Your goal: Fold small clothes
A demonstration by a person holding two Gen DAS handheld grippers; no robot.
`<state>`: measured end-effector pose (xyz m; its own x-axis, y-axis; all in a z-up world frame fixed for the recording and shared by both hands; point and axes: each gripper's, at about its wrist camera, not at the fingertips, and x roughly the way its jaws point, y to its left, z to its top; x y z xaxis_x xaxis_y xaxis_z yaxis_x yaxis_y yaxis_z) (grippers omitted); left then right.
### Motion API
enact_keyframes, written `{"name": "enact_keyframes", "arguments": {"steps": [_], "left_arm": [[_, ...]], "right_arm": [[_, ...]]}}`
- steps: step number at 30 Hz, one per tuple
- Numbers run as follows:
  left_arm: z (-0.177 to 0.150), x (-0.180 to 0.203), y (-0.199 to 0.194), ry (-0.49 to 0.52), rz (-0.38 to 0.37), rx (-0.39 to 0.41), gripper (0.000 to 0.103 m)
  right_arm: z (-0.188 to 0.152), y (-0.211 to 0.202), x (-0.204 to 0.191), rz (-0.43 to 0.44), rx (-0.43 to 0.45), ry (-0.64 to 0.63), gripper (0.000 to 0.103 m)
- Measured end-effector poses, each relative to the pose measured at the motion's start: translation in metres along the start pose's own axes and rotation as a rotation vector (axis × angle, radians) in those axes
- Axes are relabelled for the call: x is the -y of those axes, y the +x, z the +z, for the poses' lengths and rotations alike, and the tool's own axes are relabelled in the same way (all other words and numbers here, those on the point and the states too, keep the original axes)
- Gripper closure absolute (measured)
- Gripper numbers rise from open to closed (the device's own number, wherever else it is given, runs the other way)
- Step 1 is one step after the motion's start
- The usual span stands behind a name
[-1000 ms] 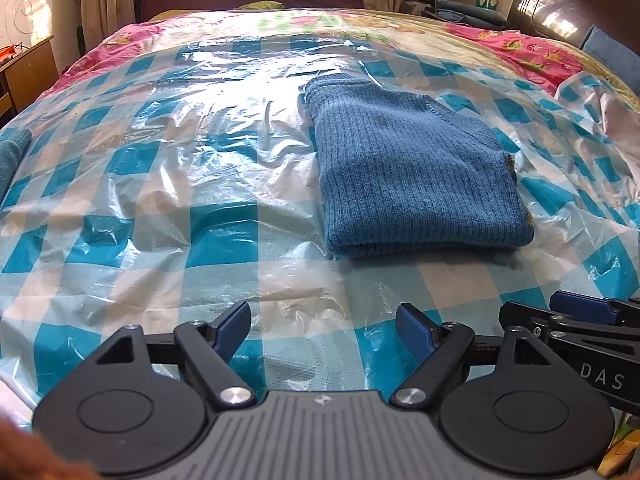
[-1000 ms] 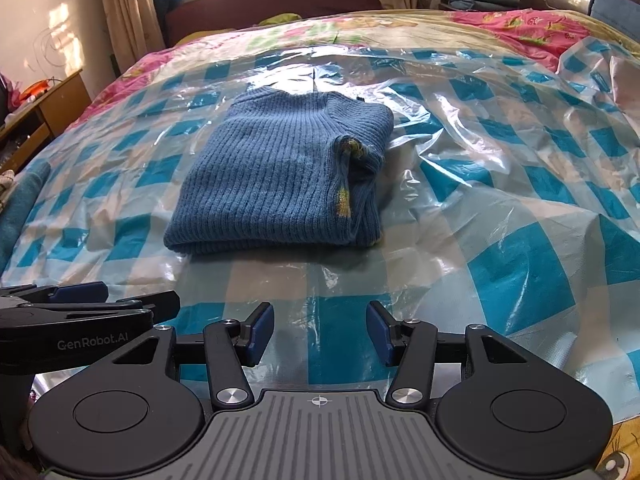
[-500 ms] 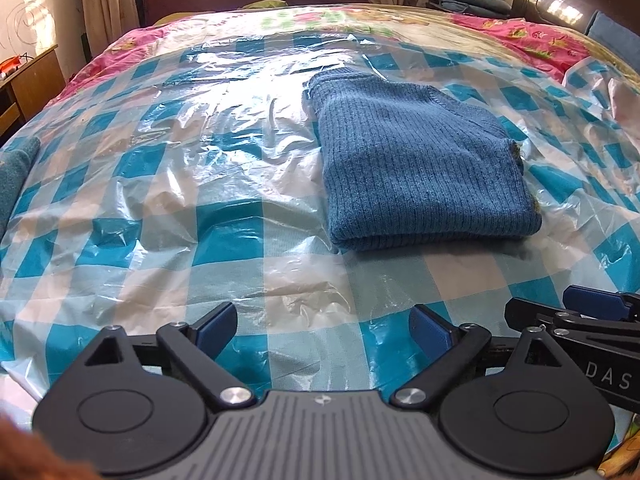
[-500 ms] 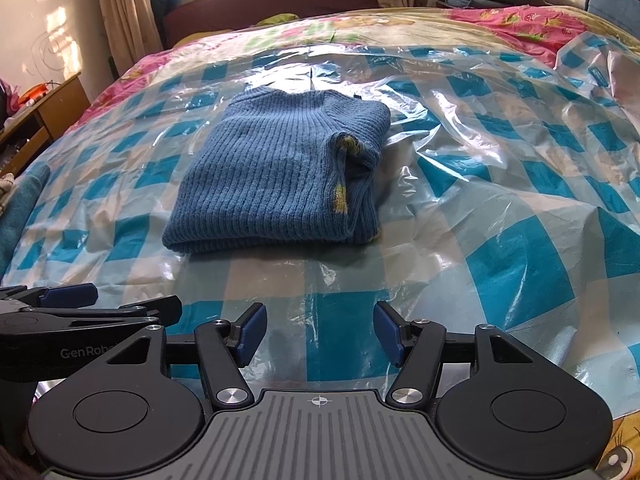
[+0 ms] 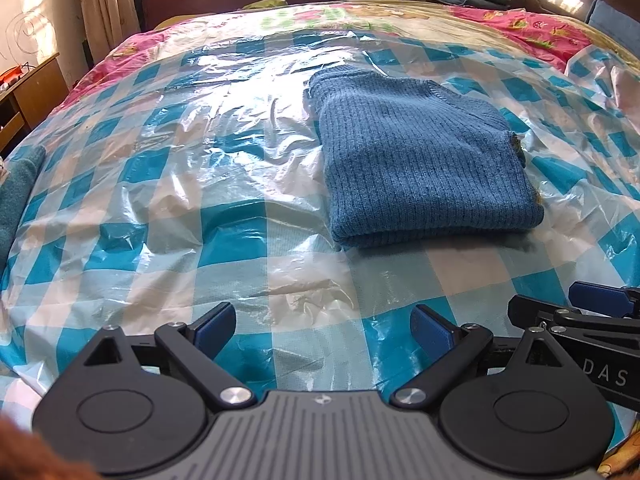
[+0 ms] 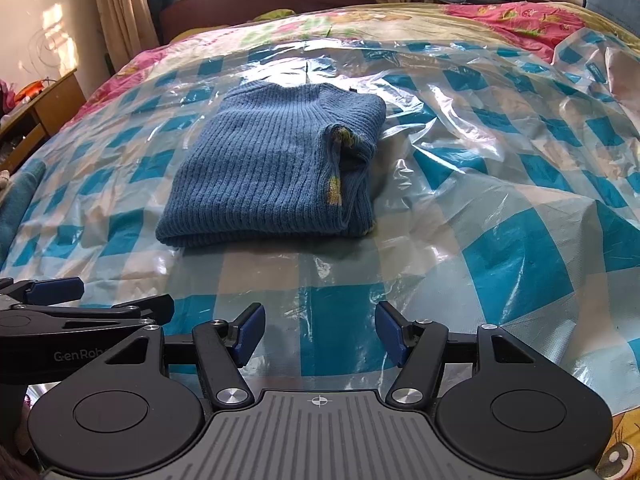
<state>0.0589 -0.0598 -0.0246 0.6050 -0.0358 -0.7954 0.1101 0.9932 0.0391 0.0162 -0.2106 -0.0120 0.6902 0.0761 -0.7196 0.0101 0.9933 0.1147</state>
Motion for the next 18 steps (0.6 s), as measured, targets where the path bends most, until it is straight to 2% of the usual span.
{"name": "enact_keyframes", "arguments": {"steps": [18], "left_arm": [[-0.0011,-0.0022,0.0024,-0.020,-0.020,-0.031,0.005]], "right_arm": [[-0.0013,0.0017,0.0016,-0.010,-0.015,0.008,0.041]]}}
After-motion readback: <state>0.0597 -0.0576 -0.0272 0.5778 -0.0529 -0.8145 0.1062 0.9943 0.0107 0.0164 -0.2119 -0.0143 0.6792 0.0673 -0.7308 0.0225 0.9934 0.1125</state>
